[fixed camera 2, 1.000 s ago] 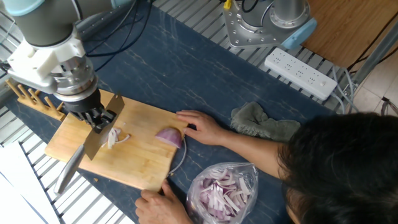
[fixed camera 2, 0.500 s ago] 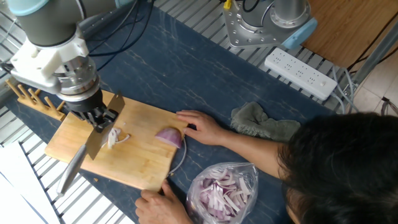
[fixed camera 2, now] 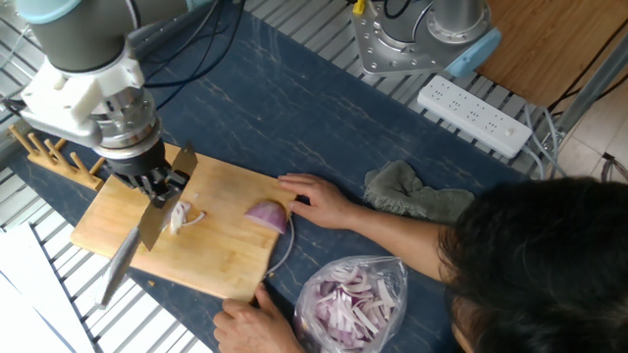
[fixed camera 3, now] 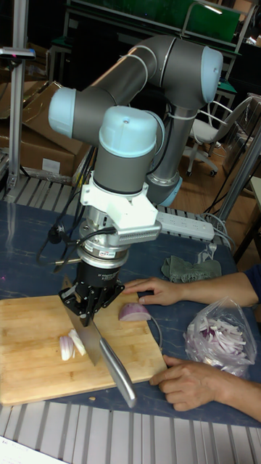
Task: Chop the onions
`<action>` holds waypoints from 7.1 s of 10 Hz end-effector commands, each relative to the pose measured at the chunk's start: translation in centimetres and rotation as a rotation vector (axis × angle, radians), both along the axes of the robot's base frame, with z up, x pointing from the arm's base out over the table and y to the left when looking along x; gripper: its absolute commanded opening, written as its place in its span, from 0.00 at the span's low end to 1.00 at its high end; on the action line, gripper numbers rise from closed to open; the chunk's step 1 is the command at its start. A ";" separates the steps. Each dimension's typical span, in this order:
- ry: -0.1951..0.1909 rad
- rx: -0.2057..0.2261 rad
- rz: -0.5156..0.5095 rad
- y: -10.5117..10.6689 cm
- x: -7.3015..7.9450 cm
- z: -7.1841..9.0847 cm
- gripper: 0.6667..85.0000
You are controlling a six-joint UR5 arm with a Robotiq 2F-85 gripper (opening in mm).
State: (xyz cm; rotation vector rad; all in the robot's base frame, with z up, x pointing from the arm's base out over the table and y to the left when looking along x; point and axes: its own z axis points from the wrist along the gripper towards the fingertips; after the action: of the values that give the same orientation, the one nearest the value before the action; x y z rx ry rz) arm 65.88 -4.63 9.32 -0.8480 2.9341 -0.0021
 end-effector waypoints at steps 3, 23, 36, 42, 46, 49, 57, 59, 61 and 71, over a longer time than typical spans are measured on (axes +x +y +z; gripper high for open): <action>-0.013 0.006 0.042 0.0 0.5 -0.4 0.00; -0.034 0.047 0.076 0.5 0.8 -1.7 0.00; 0.080 0.010 0.002 -3.2 -0.3 5.8 0.00; 0.023 0.033 -0.268 -6.5 3.2 6.9 0.00; 0.006 0.029 -0.319 -7.6 4.1 7.2 0.00; -0.047 -0.021 -0.214 -12.0 5.2 8.0 0.00; -0.103 -0.140 -0.169 -19.2 3.9 8.2 0.00; -0.101 -0.149 -0.172 -19.2 3.9 8.3 0.00; -0.094 -0.171 -0.174 -19.7 3.8 8.4 0.00; -0.045 -0.039 -0.300 -20.2 1.5 4.1 0.00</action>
State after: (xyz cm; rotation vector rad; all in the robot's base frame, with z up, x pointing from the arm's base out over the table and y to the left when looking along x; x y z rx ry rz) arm 67.63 -24.74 14.77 -0.4398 3.0052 -0.1693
